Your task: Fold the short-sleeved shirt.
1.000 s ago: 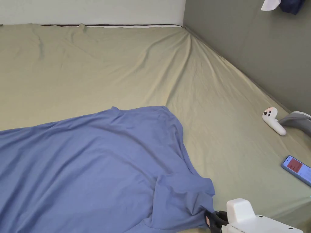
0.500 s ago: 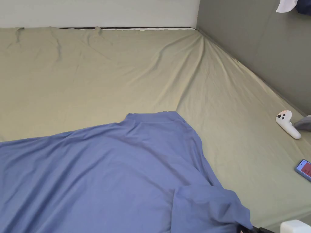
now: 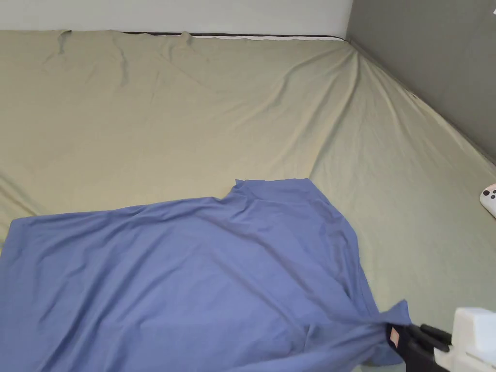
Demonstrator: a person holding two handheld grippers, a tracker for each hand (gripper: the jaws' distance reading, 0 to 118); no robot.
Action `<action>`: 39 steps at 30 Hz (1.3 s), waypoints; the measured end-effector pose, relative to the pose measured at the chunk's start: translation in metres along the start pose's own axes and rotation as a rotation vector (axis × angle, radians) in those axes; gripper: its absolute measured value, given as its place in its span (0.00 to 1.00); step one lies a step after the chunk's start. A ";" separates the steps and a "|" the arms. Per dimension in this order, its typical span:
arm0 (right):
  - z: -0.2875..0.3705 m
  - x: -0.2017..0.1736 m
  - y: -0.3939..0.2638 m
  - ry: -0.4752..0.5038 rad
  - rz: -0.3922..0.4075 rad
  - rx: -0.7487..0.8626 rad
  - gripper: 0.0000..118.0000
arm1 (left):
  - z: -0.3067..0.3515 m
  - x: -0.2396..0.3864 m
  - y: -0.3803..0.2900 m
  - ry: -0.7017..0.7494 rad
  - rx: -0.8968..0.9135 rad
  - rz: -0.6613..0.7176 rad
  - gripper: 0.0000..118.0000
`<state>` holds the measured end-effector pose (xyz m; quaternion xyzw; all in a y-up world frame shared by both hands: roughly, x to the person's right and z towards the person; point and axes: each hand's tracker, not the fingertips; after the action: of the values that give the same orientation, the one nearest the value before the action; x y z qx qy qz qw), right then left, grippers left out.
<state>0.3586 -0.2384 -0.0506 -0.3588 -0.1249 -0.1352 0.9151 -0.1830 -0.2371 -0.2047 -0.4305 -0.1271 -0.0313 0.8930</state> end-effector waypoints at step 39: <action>-0.051 -0.045 0.027 -0.063 0.192 0.337 0.97 | -0.004 0.016 0.052 0.129 0.302 -0.004 0.97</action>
<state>0.3320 -0.2477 -0.1182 -0.2150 -0.1395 -0.0134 0.9665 -0.1577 -0.2063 -0.2427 -0.2883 -0.0737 -0.0412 0.9538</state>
